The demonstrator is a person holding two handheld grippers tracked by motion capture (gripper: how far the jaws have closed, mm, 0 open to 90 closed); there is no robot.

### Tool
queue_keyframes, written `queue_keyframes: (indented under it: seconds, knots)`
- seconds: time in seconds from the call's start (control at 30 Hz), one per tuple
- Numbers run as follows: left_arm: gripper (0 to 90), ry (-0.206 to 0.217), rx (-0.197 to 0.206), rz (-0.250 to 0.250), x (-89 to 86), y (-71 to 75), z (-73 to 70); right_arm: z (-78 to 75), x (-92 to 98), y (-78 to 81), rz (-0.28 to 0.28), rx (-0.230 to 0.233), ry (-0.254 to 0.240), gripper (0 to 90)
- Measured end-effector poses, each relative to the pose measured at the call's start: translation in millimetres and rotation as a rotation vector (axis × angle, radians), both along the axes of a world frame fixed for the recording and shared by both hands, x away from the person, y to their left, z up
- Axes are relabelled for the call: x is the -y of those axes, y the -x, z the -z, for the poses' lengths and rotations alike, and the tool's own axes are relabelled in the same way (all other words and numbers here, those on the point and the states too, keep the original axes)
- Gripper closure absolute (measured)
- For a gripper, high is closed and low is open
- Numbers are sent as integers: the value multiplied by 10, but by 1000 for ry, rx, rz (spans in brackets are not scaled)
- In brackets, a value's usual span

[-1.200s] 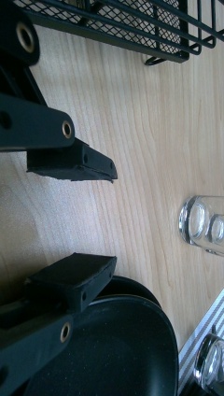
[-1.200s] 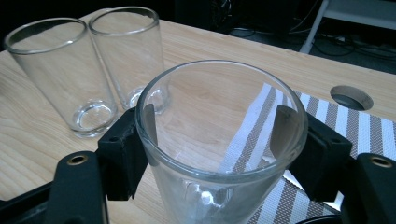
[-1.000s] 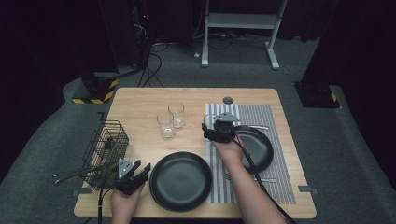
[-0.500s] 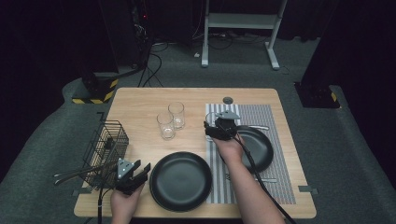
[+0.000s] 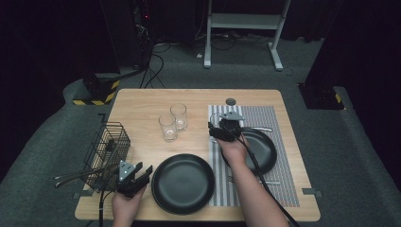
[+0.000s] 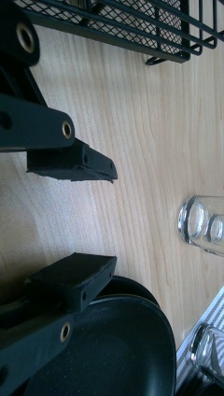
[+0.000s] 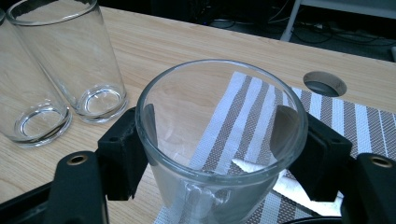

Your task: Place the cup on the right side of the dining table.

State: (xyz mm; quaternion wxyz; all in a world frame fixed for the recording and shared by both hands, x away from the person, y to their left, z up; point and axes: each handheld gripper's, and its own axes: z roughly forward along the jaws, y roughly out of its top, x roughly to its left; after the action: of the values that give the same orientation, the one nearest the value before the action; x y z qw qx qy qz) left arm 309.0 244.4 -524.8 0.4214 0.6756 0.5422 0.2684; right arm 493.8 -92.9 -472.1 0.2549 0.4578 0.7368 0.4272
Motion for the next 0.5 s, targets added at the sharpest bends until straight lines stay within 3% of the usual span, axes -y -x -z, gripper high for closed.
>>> queue_keyframes:
  seconds: [0.5]
  knots:
    - [519, -9, -2, 5, 1, 1, -2, 11, 15, 15, 2, 15, 22, 283]
